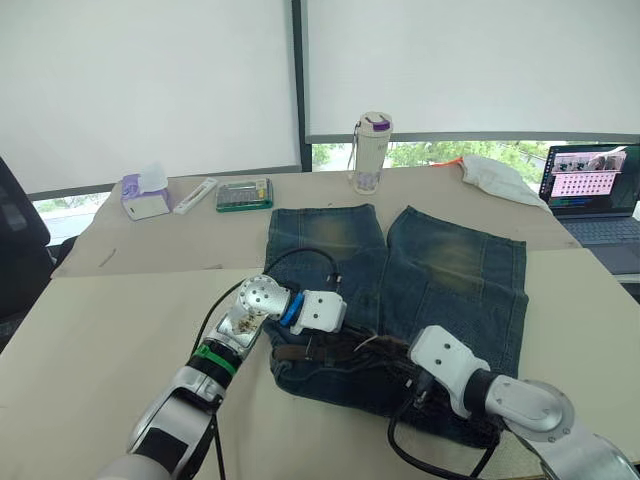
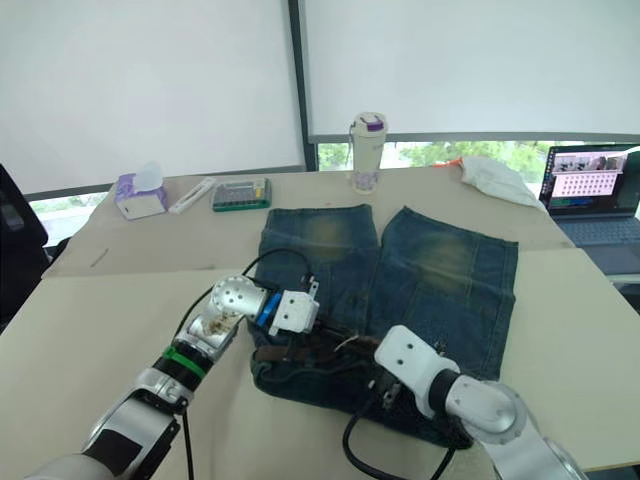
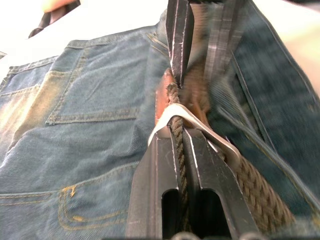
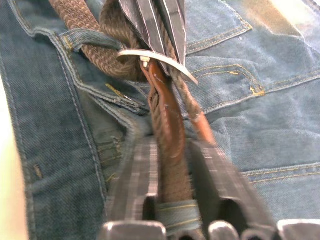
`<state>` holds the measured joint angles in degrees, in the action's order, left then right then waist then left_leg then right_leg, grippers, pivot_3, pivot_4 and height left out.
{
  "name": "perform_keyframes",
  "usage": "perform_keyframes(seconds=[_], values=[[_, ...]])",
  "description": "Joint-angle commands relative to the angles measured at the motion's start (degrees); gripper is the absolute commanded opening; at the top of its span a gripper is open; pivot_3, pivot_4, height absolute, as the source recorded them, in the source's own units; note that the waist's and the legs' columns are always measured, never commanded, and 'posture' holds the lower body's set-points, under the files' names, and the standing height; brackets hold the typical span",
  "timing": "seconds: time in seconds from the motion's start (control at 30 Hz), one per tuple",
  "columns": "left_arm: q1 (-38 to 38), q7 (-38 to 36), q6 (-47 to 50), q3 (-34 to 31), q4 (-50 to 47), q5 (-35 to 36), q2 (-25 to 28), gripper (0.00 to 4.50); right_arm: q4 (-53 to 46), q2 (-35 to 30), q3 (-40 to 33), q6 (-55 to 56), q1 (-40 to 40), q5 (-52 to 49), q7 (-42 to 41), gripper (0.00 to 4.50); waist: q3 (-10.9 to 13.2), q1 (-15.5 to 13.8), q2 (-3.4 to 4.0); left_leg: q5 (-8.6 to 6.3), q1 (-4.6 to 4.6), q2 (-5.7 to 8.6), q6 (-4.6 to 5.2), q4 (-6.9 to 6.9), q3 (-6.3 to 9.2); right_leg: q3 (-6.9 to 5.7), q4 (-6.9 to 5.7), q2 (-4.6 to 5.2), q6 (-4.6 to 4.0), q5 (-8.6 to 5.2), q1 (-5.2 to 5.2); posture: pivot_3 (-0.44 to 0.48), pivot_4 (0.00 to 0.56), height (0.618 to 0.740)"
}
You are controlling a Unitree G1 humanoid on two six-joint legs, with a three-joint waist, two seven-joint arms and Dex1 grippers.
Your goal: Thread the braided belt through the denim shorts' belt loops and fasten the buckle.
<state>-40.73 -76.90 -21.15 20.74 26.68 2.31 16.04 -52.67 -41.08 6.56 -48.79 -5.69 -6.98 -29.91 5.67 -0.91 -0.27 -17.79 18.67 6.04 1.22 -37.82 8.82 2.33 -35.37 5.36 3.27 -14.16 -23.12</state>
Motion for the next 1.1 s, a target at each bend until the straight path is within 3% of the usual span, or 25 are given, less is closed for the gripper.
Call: perform_keyframes(seconds=[0.03, 0.2, 0.53, 0.63, 0.77, 0.87, 1.1], values=[[-0.5, 0.9, 0.0, -0.1, -1.9, 1.0, -0.6, 0.00, -6.0, 1.1, -6.3, -2.6, -1.4, -4.3, -1.3, 2.41, 0.0, -0.2, 0.00, 0.00, 0.00, 0.00, 0.00, 0.01, 0.00, 0.00, 0.00, 0.00, 0.00, 0.00, 0.00, 0.000, 0.150, 0.740], [0.1, 1.4, 0.4, -0.1, -2.0, 1.2, -0.9, 0.00, -6.0, -0.1, -9.7, -3.5, -1.6, -4.3, -0.5, 2.41, 0.0, -0.3, -0.02, 0.00, 0.00, 0.01, 0.00, 0.00, 0.00, 0.00, 0.01, 0.01, 0.00, 0.00, 0.02, 0.000, 0.150, 0.740], [1.0, 1.8, 1.4, 0.1, -3.7, 1.6, -1.3, 0.00, 1.3, -4.4, -1.2, 1.3, 3.1, 2.1, 1.2, 2.41, 0.0, -0.3, -0.07, 0.00, 0.00, 0.01, 0.00, 0.00, -0.03, 0.01, 0.03, 0.03, 0.00, 0.00, 0.01, 0.000, 0.150, 0.740], [1.4, 1.8, 1.8, 0.3, -4.3, 1.7, -1.4, 0.00, 2.8, -3.9, 0.9, 2.2, 5.2, 2.9, 1.1, 1.65, 0.0, -0.3, -0.06, 0.00, 0.00, 0.01, 0.00, 0.00, -0.02, 0.00, 0.02, 0.03, 0.00, 0.00, 0.01, 0.000, 0.150, 0.740], [1.6, 2.2, 1.9, 0.2, -4.6, 1.9, -1.6, 0.00, 2.9, -3.7, 2.2, 2.3, 5.7, 3.2, 0.6, 0.25, 0.0, -0.4, -0.06, 0.00, 0.00, 0.01, 0.00, 0.00, -0.01, 0.00, 0.02, 0.03, 0.00, 0.00, 0.01, 0.000, 0.150, 0.740], [1.9, 1.5, 8.7, -1.4, -6.8, 5.8, -1.8, 0.00, 2.1, -4.4, 1.2, 2.1, 4.3, 3.5, 0.4, 0.07, 0.0, -0.4, -0.04, 0.00, 0.00, 0.01, 0.00, 0.00, -0.01, 0.01, 0.02, 0.03, 0.00, 0.00, 0.00, 0.000, 0.150, 0.740], [6.7, 1.8, 37.9, -8.1, -15.3, 18.9, 3.5, 2.38, -3.7, -6.5, -6.7, 1.5, -6.6, 5.8, 1.1, 0.00, 0.0, 0.0, 0.02, 0.00, 0.02, 0.00, 0.00, -0.01, 0.01, 0.00, -0.07, -0.01, 0.01, 0.00, -0.04, 0.000, 0.150, 0.740]])
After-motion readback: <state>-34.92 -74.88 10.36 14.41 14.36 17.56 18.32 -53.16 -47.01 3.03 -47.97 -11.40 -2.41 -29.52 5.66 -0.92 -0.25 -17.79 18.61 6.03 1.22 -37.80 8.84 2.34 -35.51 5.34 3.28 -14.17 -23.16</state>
